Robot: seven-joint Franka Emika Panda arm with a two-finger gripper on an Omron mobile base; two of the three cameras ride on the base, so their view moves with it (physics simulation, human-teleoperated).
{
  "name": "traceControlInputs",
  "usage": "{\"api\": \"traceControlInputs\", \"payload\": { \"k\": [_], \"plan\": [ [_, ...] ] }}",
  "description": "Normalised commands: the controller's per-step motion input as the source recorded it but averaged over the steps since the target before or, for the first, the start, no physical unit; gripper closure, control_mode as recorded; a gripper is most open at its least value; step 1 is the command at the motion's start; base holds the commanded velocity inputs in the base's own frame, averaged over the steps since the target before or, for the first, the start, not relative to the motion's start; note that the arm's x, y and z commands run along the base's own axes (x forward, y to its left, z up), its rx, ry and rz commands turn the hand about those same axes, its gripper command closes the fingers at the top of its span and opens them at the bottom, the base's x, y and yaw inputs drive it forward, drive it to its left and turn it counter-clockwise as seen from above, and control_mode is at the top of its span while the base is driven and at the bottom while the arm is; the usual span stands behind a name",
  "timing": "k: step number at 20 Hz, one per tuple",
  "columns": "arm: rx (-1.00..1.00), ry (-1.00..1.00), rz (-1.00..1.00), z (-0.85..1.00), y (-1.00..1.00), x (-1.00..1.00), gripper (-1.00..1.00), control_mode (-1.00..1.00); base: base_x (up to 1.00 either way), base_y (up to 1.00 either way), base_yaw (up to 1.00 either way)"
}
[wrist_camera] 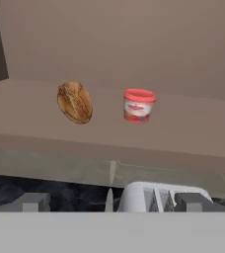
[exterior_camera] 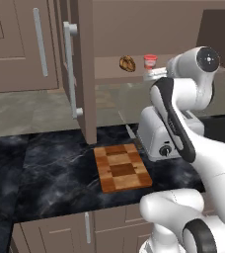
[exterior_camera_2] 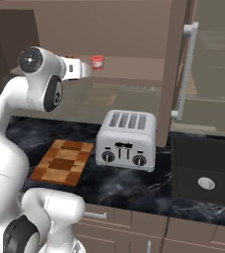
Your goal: Pick the bread, place it on the cutting board, pick the jam, place it on the counter, and close the cabinet.
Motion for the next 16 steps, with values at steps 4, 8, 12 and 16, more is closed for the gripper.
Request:
{"api": "traceControlInputs", "payload": {
  "k": [4,8,12,16],
  "plan": [
    [0.0,0.05,-0.07,0.33,-0.01,0.14,-1.0,-1.0,0.0,0.0,0.0],
    [0.0,0.05,-0.01,0.21,0.0,0.3,-1.0,-1.0,0.0,0.0,0.0],
    [0.05,0.01,0.0,0.06,-0.04,0.24,-1.0,-1.0,0.0,0.0,0.0],
    [0.12,0.0,0.0,0.0,-0.21,0.19,-1.0,-1.0,0.0,0.0,0.0]
  ]
}}
